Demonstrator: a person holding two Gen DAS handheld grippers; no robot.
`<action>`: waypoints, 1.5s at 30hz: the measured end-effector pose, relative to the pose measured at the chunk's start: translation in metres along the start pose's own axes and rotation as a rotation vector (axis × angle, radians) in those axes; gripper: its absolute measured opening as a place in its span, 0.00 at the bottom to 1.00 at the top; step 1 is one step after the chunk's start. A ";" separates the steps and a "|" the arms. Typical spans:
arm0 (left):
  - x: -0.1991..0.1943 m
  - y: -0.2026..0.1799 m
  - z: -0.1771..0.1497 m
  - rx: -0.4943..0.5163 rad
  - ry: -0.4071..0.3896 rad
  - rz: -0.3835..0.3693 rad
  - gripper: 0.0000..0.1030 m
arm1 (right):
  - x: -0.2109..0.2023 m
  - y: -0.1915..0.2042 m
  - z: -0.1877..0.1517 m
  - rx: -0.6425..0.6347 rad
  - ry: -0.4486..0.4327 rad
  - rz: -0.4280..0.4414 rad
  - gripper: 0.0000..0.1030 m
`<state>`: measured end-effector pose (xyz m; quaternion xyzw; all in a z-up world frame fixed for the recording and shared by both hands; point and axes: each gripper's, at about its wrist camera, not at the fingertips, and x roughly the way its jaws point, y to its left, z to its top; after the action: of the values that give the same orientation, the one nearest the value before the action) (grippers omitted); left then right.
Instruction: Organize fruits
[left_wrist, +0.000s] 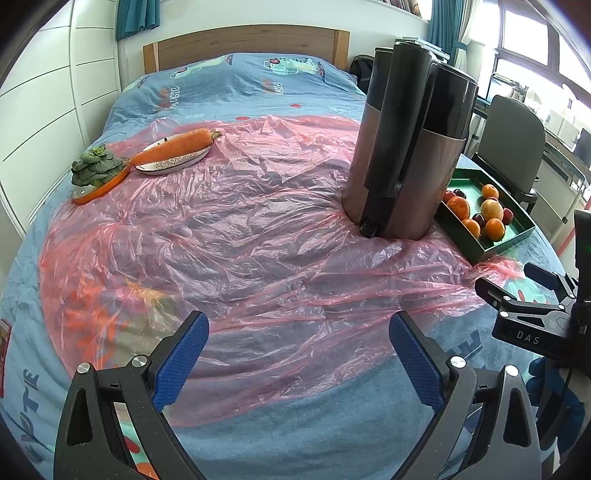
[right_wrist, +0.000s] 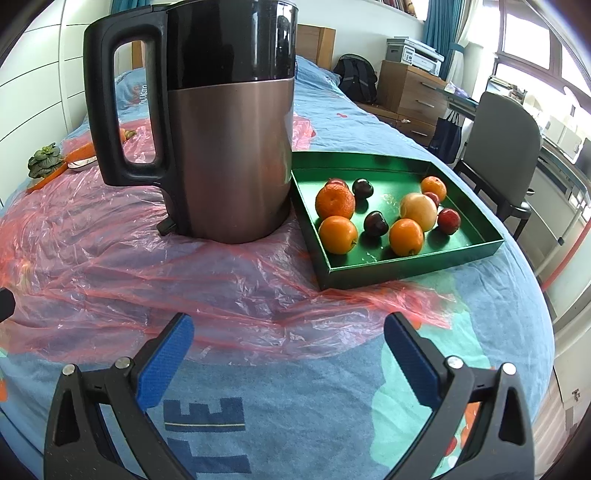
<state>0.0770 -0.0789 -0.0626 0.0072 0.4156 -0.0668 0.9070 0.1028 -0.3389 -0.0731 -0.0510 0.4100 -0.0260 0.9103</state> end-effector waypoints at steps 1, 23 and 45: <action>0.000 0.001 0.000 -0.001 0.000 0.001 0.93 | 0.000 0.001 0.001 -0.003 -0.001 0.003 1.00; -0.003 0.002 0.002 0.005 -0.020 0.015 0.93 | -0.001 -0.008 0.011 0.003 -0.010 0.002 1.00; -0.009 0.000 0.008 0.000 -0.041 0.014 0.93 | -0.004 -0.005 0.033 -0.009 -0.039 0.029 1.00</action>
<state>0.0774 -0.0779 -0.0500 0.0086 0.3967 -0.0605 0.9159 0.1245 -0.3407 -0.0480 -0.0495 0.3930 -0.0101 0.9182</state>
